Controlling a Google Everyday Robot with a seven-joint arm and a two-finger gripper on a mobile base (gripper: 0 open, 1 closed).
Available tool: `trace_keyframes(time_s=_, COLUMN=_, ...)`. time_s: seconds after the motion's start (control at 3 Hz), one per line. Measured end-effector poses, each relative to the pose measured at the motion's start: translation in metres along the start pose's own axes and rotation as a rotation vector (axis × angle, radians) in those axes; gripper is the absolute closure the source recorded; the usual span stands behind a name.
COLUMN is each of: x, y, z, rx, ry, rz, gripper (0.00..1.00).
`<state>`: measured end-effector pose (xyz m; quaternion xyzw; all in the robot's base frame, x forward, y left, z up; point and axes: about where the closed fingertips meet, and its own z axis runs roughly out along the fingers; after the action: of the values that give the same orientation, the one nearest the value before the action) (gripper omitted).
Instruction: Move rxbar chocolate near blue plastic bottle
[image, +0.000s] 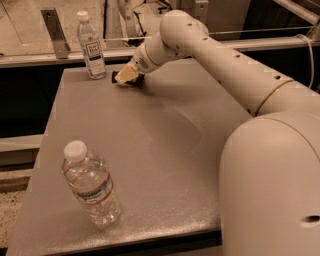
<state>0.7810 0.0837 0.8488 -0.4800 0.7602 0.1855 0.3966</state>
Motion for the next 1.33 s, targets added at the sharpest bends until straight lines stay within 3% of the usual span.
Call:
trace_keyframes(time_s=0.33, x=-0.004, y=0.0, z=-0.001, rx=-0.007, ry=-0.016, rz=-0.005, gripper=0.0)
trace_keyframes(time_s=0.67, x=-0.009, y=-0.005, z=-0.023, rx=-0.021, ry=-0.075, rz=-0.017, gripper=0.0)
trace_keyframes(time_s=1.0, x=0.004, y=-0.021, z=-0.069, rx=-0.059, ry=-0.166, rz=-0.034, gripper=0.0)
trace_keyframes(time_s=1.33, x=0.02, y=-0.033, z=-0.14, rx=-0.066, ry=-0.218, rz=-0.095, gripper=0.0)
